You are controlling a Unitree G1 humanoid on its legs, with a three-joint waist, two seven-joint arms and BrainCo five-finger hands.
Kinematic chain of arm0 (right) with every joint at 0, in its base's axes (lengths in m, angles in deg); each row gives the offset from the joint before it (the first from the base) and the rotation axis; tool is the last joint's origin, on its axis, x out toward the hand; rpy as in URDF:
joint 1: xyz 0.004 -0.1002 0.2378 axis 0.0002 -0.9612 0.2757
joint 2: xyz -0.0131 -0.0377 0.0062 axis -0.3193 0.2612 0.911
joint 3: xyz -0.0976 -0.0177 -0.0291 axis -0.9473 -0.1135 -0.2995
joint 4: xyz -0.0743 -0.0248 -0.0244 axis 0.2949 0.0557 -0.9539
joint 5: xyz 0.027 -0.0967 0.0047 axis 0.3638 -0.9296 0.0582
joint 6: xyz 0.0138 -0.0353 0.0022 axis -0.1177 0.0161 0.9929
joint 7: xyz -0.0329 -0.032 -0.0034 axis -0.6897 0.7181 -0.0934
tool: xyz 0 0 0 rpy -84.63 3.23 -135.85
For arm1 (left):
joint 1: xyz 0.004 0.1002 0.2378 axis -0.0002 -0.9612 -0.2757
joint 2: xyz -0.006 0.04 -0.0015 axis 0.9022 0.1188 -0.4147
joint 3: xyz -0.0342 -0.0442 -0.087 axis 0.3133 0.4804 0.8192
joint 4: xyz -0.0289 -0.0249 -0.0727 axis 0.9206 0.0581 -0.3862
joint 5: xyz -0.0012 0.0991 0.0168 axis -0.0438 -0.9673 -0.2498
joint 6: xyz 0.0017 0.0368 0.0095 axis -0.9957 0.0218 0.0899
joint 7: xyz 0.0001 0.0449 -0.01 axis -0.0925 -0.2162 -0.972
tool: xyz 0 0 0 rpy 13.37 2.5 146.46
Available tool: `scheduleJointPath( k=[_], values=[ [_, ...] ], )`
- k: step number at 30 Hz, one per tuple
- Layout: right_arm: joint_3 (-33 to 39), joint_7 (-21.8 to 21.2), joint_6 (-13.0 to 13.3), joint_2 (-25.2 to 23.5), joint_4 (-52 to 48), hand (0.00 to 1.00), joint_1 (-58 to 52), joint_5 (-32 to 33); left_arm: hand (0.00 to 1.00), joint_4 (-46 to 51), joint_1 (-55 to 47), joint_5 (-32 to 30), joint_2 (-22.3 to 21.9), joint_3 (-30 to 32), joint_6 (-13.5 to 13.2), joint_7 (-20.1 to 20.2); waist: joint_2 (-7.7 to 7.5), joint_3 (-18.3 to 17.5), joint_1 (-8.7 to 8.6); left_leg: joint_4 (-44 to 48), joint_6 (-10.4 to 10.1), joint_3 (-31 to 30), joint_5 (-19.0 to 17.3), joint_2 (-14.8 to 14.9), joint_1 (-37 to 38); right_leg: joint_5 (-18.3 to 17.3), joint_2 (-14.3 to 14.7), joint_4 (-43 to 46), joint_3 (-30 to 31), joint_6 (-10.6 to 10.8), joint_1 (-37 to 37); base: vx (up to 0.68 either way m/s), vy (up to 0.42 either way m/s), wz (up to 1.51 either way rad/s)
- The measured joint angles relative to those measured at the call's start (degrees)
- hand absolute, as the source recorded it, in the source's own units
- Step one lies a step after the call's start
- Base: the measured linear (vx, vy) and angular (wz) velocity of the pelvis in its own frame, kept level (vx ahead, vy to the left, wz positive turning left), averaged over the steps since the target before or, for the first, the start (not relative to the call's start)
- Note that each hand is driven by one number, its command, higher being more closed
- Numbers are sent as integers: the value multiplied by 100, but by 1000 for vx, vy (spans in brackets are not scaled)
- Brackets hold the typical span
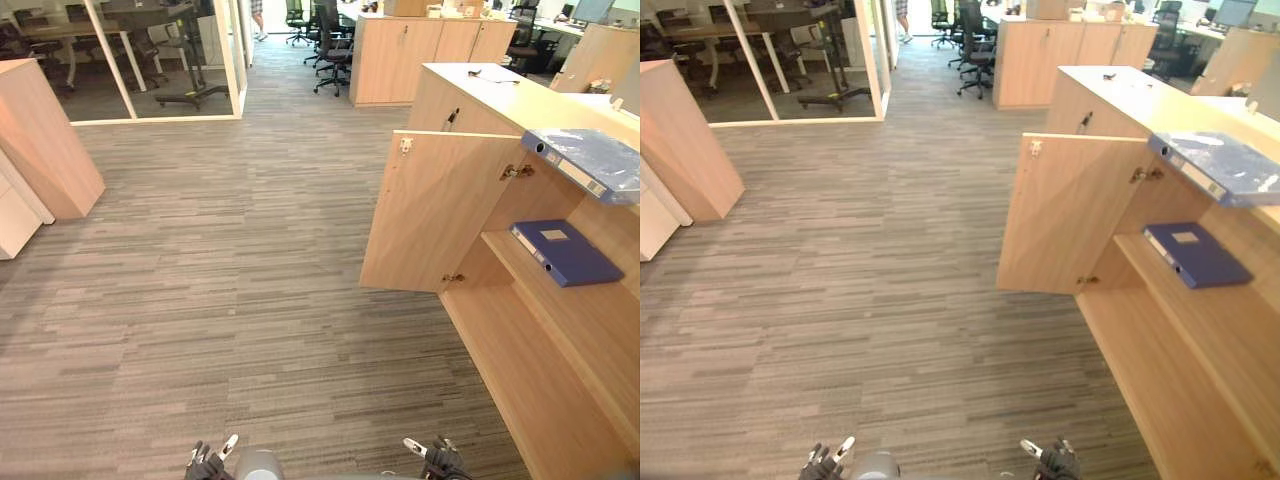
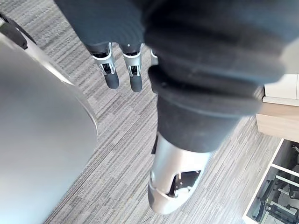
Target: Walk over to the cabinet, pick up the folder, carry it to the office cabinet, place the folder inside the office cabinet, then close the office cabinet door
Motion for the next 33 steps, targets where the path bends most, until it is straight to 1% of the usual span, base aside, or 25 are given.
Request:
scheduleJointPath(
  k=[2,3,4,5,6,7,8,10,12,14,17,18,20,22,23,24,25,26,27,28,29,30,31,32,33],
  values=[
    [-1,3,-10,9,102,0,56,3,0,-9,2,-18,31,4,-24,-46,-44,27,19,-1520,-24,-91,-30,-263,-8,10,-215,-136,209,116,178,225,210,-55],
    [-2,3,-9,9,143,0,66,3,0,-15,4,-19,45,2,-26,-52,-64,32,14,-1954,-21,-181,7,-386,-1,-6,-305,-163,235,190,216,297,306,-30],
    [-5,1,-10,28,234,0,71,7,0,-50,11,-15,54,0,-43,-55,-81,19,19,-2802,2,-365,216,-583,1,-71,-475,-204,302,337,280,323,355,-20],
    [-8,1,-13,45,286,0,65,12,0,-89,25,-12,63,19,-62,-62,-93,14,41,-3227,-1,-486,737,-735,20,-123,-645,-215,363,520,371,275,305,-21],
    [-8,1,-13,47,293,0,48,13,0,-146,22,-19,78,20,-91,-66,-93,-10,61,-3334,-37,-490,1069,-810,101,-138,-724,-220,417,639,418,343,338,-22],
    [-15,-4,-15,15,372,0,73,11,0,-298,57,-24,152,73,-107,-82,-169,-98,102,-3382,37,-410,1259,-1004,196,-159,-880,-265,554,734,465,368,315,-19],
    [-9,-31,-16,-55,452,0,101,4,0,-409,61,-61,247,73,-122,-102,-300,-153,104,-3275,152,-341,1172,-1134,193,9,-1006,-427,676,739,513,428,363,-19],
    [8,-37,-17,-151,535,0,163,-7,0,-535,60,-72,346,155,-127,-110,-442,-215,160,-3171,230,-325,1069,-1297,249,235,-1134,-618,781,819,652,304,220,-23],
    [93,-44,-17,-188,542,0,170,-7,0,-696,55,-101,391,144,-125,-116,-455,-241,180,-3305,282,-270,1038,-1420,527,435,-1275,-648,802,882,822,239,178,-23],
    [187,-66,-17,-189,586,0,161,-3,0,-761,-25,-147,394,127,-126,-120,-436,-335,244,-3583,308,-172,1030,-1527,838,461,-1436,-469,966,881,805,145,143,-38],
    [247,-75,-23,-102,613,0,131,-18,0,-915,-51,-270,373,51,-116,-124,-324,-426,297,-4125,411,-73,988,-1622,1256,462,-1608,242,1307,886,419,87,115,-48],
    [241,-74,-26,-34,594,0,159,-23,0,-932,-69,-280,355,15,-102,-128,-258,-420,310,-4302,460,58,958,-1634,1386,473,-1714,886,1378,870,42,-25,127,-67],
    [229,-72,-29,49,521,0,111,-25,0,-942,-123,-306,371,-9,-90,-128,-187,-374,268,-4484,510,232,904,-1658,1615,578,-1994,1764,1035,645,-347,-49,127,-54],
    [139,-46,3,83,462,0,11,-32,0,-941,-213,-332,386,-38,-88,-129,-199,-342,182,-4713,524,439,912,-1659,1928,703,-2422,2348,129,409,-431,-13,82,-48],
    [44,-29,17,108,461,0,4,-33,0,-954,-233,-391,426,-103,-81,-130,-179,-341,134,-4868,533,491,955,-1643,2052,700,-2512,2377,-201,415,-428,10,85,-51],
    [36,-29,18,135,462,0,10,-33,0,-953,-229,-445,444,-138,-76,-131,-144,-348,123,-4924,550,498,974,-1622,2108,664,-2507,2366,-281,470,-440,40,38,-52],
    [35,-33,28,140,470,0,37,-34,0,-953,-218,-509,484,-235,-78,-133,-135,-340,98,-4979,584,532,995,-1519,2102,407,-2391,2360,-335,685,-565,49,-43,-45],
    [26,-40,28,135,470,0,113,-30,0,-960,-168,-526,508,-327,-75,-134,-86,-252,12,-4955,520,562,954,-1320,2087,67,-2142,2346,-397,737,-721,48,-89,-37],
    [26,-46,28,147,470,0,146,-23,0,-962,-135,-527,512,-356,-75,-135,-61,-213,-40,-4947,484,571,932,-1213,2077,-45,-2010,2341,-505,729,-820,36,-162,-24],
    [30,-63,28,145,469,0,183,-12,0,-966,-53,-525,531,-403,-75,-132,-69,-143,-76,-4949,374,629,864,-1059,2096,-91,-1856,2251,-786,702,-1038,66,-255,-33],
    [36,-67,28,104,471,0,183,-14,0,-962,23,-523,570,-392,-76,-132,-167,-71,-46,-4916,279,757,826,-1015,2165,76,-1798,1796,-1112,607,-1167,77,-270,-45],
    [37,-69,28,76,471,0,160,-11,0,-948,51,-521,608,-366,-84,-131,-251,-27,-32,-4902,205,827,785,-1051,2230,234,-1810,1541,-1315,355,-1167,139,-291,-61],
    [93,-66,27,121,448,0,136,-4,0,-973,93,-525,532,-334,-42,-159,-193,-16,-31,-4844,133,917,713,-960,2298,104,-1704,1512,-1441,228,-1065,182,-242,-48],
    [165,-67,38,142,351,0,114,-7,0,-942,131,-534,420,-330,-43,-168,-68,-38,-121,-4840,113,963,712,-847,2308,82,-1567,1500,-1460,197,-1086,214,-225,-40],
    [202,-68,37,140,318,0,120,-6,0,-927,176,-535,378,-327,-46,-169,-42,-46,-151,-4872,102,987,714,-810,2305,54,-1515,1495,-1461,166,-1109,205,-181,-24]
  ],
)
